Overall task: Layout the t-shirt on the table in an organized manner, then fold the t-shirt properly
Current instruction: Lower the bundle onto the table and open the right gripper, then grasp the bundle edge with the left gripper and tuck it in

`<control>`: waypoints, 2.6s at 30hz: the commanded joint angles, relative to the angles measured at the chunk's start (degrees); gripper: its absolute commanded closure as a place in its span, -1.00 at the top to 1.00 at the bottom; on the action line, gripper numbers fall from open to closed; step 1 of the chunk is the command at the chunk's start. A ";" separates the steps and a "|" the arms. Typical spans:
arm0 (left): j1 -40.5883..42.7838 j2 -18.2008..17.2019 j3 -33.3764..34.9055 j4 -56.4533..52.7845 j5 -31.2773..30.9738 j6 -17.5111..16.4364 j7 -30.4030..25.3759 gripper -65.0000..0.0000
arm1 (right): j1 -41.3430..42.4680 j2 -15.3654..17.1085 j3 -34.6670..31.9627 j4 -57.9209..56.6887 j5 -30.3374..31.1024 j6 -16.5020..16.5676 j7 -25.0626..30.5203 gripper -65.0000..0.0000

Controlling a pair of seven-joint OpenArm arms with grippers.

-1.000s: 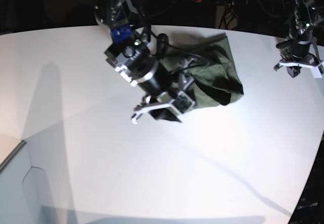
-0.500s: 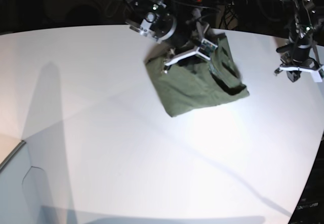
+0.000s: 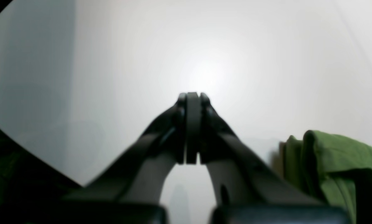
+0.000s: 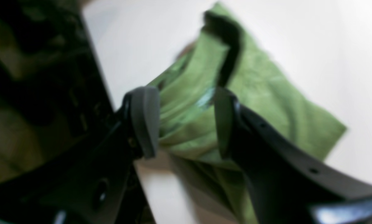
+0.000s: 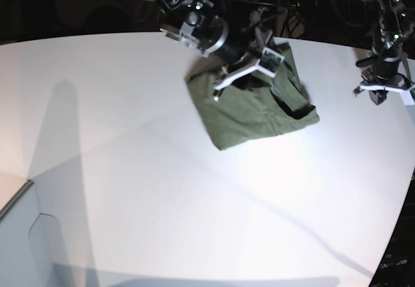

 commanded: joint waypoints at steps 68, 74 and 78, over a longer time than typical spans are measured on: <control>6.49 14.55 6.49 11.66 -0.29 -0.40 15.34 -1.00 | 4.40 -0.22 15.24 1.84 0.26 -0.22 0.80 -0.11; 5.87 14.55 6.58 9.73 -0.29 -0.40 15.78 -0.95 | 4.40 -0.22 15.24 1.84 0.26 -0.22 0.80 -0.11; 5.61 14.55 6.40 9.99 -0.29 -0.40 15.78 -0.62 | 4.40 -0.22 15.24 1.84 0.08 -0.22 0.80 -0.11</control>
